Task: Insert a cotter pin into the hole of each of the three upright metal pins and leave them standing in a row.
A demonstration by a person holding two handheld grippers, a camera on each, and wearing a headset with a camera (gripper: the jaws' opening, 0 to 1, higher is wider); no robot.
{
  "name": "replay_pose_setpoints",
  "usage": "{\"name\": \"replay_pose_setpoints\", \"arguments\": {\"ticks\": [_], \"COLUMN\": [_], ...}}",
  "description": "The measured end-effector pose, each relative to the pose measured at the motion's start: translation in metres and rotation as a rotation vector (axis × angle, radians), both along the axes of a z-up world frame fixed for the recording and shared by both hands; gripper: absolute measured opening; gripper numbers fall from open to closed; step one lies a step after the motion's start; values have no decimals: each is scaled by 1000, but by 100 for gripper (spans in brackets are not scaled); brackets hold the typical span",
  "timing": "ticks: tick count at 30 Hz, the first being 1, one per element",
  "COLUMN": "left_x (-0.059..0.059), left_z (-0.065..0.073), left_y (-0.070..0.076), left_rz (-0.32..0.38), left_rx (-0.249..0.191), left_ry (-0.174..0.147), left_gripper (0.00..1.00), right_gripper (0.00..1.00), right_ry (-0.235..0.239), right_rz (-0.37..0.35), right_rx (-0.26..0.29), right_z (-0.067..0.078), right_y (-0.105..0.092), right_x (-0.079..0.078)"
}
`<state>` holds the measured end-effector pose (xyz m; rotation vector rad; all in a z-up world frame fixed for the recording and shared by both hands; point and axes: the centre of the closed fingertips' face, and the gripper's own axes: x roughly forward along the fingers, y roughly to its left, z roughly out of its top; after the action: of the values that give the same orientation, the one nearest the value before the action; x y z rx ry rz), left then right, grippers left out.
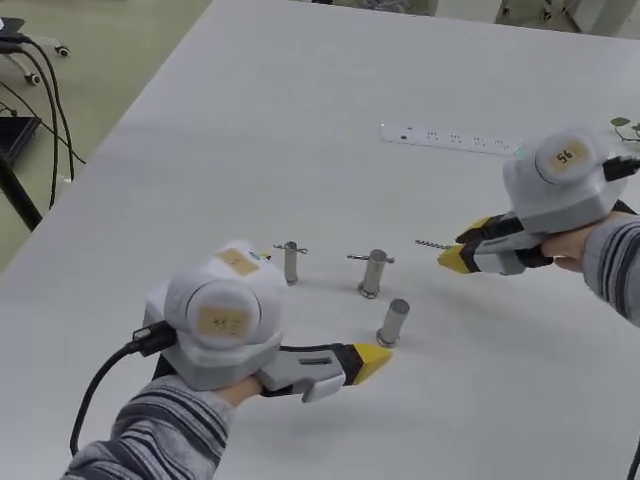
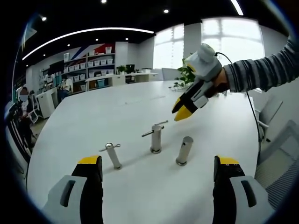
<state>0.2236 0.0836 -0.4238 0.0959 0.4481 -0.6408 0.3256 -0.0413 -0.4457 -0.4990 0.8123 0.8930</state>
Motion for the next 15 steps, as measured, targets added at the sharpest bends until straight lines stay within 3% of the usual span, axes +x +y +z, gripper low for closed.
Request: {"name": "replay_pose_setpoints", "arguments": {"ticks": [15], "left_x": [0], "left_z": [-5], "left_y": [-1], "left_rz": [-7], "left_rx": [5], "left_ry": [12], "left_gripper": [99], "right_gripper": [14], "right_ry": [12], "right_rz": [79], "right_rx": [-86], "right_z": [-25], "right_y": [1], "right_x": [32]}}
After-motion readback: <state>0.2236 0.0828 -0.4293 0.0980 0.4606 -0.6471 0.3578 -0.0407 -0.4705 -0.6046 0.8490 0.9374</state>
